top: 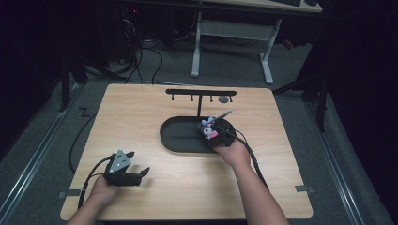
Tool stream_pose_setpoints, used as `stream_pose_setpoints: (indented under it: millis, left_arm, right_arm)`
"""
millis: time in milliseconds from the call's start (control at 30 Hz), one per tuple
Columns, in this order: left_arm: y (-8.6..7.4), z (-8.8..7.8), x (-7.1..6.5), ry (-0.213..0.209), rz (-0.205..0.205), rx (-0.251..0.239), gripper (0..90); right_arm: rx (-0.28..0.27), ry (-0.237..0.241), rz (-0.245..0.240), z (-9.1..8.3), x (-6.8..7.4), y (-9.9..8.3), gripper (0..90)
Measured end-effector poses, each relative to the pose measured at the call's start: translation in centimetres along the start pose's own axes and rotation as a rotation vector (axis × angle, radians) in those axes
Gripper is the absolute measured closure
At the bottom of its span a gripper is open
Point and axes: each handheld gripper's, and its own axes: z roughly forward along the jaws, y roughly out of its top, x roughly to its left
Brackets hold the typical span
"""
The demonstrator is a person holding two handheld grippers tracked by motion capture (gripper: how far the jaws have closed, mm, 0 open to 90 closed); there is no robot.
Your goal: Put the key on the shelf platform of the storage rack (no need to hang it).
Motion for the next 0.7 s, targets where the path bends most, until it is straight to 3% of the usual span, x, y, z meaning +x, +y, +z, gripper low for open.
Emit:
stream_pose_setpoints:
  millis: [133,367,700]
  left_arm:
    - [0.0,0.0,0.0,0.0,0.001,0.001,15.4]
    - [0.0,0.0,0.0,0.0,0.001,0.003,15.4]
    - [0.0,0.0,0.0,0.0,0.001,0.0,15.4]
  right_arm:
    - [0.025,0.003,0.009,0.5,-0.2,-0.5,46.9]
    - [-0.021,0.042,0.034,0.5,-0.2,-0.5,34.6]
    - [-0.067,0.033,0.019,-1.1,0.0,-0.6,31.3]
